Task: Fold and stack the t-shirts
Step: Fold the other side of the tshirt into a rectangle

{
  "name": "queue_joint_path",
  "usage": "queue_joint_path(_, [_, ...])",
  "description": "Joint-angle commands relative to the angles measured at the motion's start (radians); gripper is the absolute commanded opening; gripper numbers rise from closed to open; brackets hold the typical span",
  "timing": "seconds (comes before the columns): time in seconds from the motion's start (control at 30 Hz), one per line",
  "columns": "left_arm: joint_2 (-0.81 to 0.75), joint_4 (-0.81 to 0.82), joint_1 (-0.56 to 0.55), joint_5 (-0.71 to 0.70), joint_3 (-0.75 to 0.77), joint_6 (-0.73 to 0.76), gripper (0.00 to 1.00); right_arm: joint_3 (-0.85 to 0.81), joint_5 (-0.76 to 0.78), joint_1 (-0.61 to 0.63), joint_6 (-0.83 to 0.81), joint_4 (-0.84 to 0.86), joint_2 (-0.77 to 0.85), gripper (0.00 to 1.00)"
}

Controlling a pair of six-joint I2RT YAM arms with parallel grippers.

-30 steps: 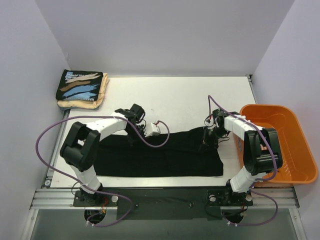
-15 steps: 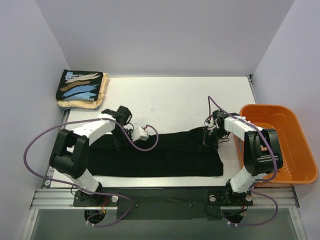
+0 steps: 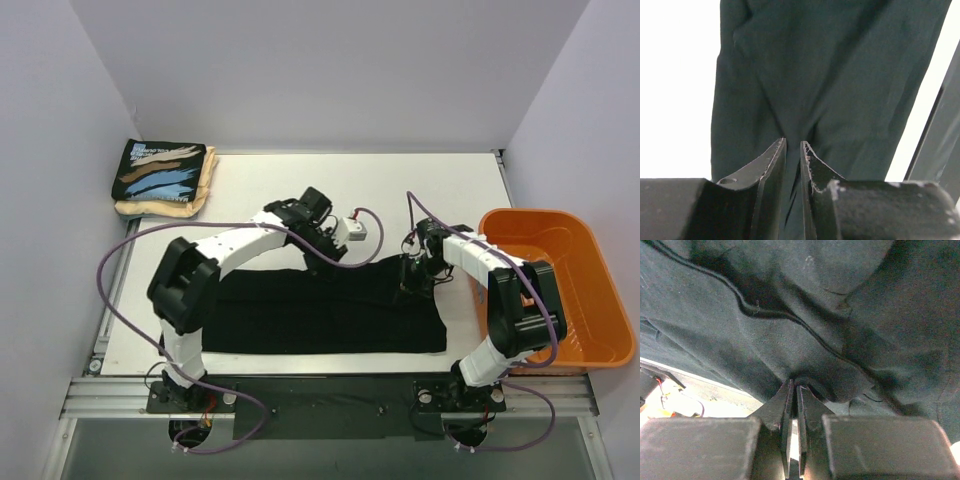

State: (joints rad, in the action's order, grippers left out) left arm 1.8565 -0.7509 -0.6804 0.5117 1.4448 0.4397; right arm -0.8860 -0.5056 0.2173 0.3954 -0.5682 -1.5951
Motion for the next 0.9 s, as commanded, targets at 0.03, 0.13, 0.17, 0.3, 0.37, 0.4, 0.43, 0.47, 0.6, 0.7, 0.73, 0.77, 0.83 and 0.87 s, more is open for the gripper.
queue_joint_path(0.03, [0.145,0.196,-0.077,0.064,0.112,-0.323,0.33,0.024,0.038,-0.001,0.043,-0.010,0.010,0.00])
queue_joint_path(0.13, [0.181,0.231,-0.099,0.048,0.114,-0.392,0.35,0.041,0.068,-0.006,0.063,-0.022,0.076,0.27])
queue_joint_path(0.17, [0.184,0.239,-0.097,0.051,0.103,-0.403,0.36,0.045,0.075,-0.012,0.075,-0.031,0.095,0.39])
queue_joint_path(0.3, [0.179,0.286,-0.099,0.001,0.069,-0.433,0.41,0.088,0.099,-0.090,0.114,-0.033,0.251,0.43])
queue_joint_path(0.37, [0.181,0.300,-0.099,-0.004,0.071,-0.434,0.44,0.091,0.093,-0.134,0.118,-0.009,0.302,0.43])
queue_joint_path(0.4, [0.182,0.304,-0.099,-0.009,0.074,-0.434,0.45,0.090,0.091,-0.142,0.114,0.005,0.320,0.42])
queue_joint_path(0.43, [0.182,0.315,-0.099,-0.012,0.077,-0.465,0.46,0.084,0.076,-0.142,0.112,0.031,0.317,0.41])
queue_joint_path(0.47, [0.185,0.321,-0.099,-0.010,0.081,-0.467,0.48,0.082,0.062,-0.141,0.109,0.048,0.310,0.41])
queue_joint_path(0.6, [0.217,0.326,-0.100,-0.018,0.095,-0.476,0.49,0.078,0.045,-0.121,0.118,0.071,0.230,0.40])
queue_joint_path(0.7, [0.225,0.344,-0.105,-0.001,0.072,-0.481,0.49,0.096,0.058,-0.113,0.137,0.076,0.192,0.41])
queue_joint_path(0.73, [0.227,0.361,-0.104,0.001,0.069,-0.489,0.49,0.099,0.062,-0.113,0.135,0.079,0.182,0.44])
queue_joint_path(0.77, [0.228,0.369,-0.105,0.007,0.065,-0.490,0.48,0.101,0.084,-0.113,0.128,0.082,0.161,0.44])
queue_joint_path(0.83, [0.230,0.384,-0.105,0.017,0.066,-0.492,0.41,0.098,0.113,-0.116,0.117,0.085,0.129,0.44])
queue_joint_path(0.87, [0.231,0.387,-0.108,0.022,0.066,-0.492,0.38,0.096,0.113,-0.116,0.111,0.093,0.120,0.43])
